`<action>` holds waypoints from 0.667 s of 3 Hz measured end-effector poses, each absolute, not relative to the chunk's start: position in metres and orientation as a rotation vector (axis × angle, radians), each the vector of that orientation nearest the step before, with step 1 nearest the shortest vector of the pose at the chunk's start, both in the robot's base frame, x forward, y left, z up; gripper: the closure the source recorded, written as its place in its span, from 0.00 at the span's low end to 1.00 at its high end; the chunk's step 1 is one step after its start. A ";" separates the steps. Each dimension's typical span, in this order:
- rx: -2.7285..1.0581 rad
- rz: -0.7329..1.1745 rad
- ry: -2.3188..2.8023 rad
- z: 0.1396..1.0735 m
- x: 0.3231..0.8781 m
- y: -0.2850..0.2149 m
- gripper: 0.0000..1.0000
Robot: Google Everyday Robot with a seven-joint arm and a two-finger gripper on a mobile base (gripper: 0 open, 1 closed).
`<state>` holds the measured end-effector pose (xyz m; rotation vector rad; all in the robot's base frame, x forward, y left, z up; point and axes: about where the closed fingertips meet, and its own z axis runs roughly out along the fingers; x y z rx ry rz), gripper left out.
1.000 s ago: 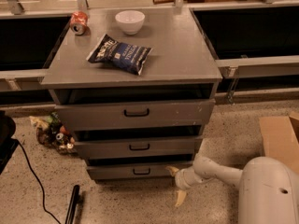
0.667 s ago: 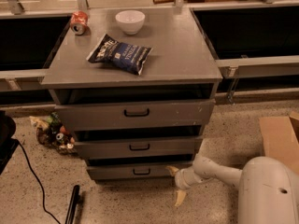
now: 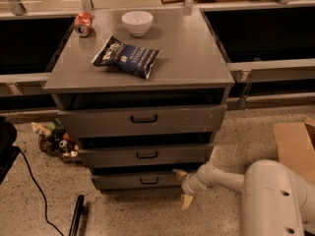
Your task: Open bottom drawer
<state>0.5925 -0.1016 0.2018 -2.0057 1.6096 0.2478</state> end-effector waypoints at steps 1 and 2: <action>-1.980 0.210 1.573 0.197 0.612 -0.100 0.00; -1.979 0.233 1.556 0.184 0.629 -0.095 0.00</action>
Offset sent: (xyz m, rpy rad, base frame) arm 0.0647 0.0051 -0.0295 0.0550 -0.0447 0.0217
